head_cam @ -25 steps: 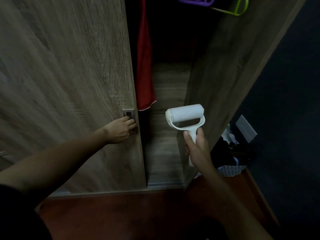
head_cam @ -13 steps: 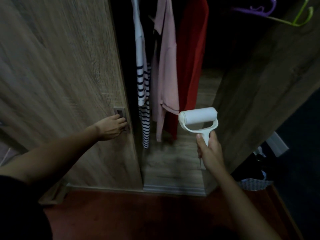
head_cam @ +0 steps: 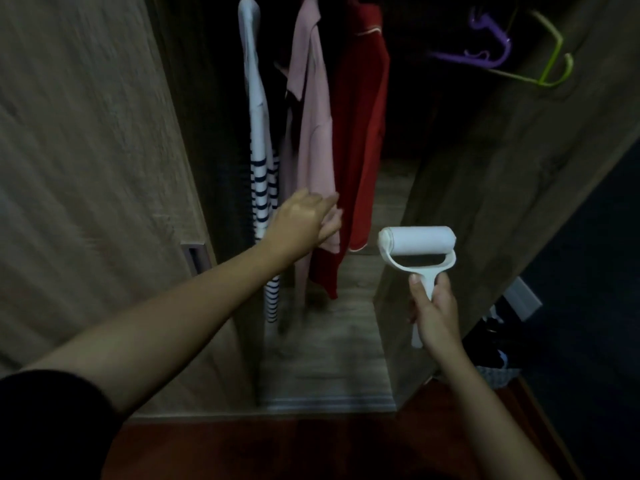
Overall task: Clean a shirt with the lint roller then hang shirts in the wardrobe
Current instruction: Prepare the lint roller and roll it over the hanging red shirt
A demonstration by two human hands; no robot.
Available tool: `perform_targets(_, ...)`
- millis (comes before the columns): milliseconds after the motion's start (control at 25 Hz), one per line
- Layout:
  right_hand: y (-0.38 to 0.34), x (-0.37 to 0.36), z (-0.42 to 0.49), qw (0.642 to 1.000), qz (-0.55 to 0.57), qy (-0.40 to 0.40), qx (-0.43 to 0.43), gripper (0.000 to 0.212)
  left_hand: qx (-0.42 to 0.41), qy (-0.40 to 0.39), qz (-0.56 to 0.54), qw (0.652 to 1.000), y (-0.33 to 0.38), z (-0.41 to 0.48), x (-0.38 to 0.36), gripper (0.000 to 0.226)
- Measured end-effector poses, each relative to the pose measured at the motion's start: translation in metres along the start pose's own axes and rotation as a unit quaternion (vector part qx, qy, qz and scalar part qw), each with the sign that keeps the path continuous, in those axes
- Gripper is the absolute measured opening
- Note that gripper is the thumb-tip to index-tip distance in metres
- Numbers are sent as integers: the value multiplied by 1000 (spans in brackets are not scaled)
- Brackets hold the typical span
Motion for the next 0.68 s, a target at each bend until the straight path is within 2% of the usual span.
perform_targets(80,0,13,10,1000,-6,18,3,27,193,-32,-107,975,-7,30,-14,42)
perform_targets(120,-1,18,16,1000,-7,22,4,23,258,-63,-135,955,-9,37,-25,43)
perform_targets(200,-3,24,32,1000,-14,25,5,19,328,-74,-174,926,-10,46,-38,36)
perform_targets(280,-7,25,49,1000,-16,24,11,16,337,-53,-212,916,-7,50,-39,24)
perform_targets(400,-11,17,75,1000,-9,12,18,14,273,15,-236,932,-2,38,-8,16)
perform_targets(480,-17,-1,93,1000,-4,-10,24,10,262,59,-210,940,-25,18,18,13)
perform_targets(600,-38,-51,112,996,40,-70,48,15,336,126,-150,921,-83,-20,62,18)
perform_targets(680,-62,-90,118,989,69,-107,79,7,390,157,-130,898,-109,-39,90,18)
Point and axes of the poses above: each hand's wrist, its own z-axis towards the middle knuckle, its own x-axis out of the back of the hand, y = z × x, the point moved 8 cm from there along z, towards the middle knuckle, and after that the axes turned 1 degree about x, right-handed, at the moved point
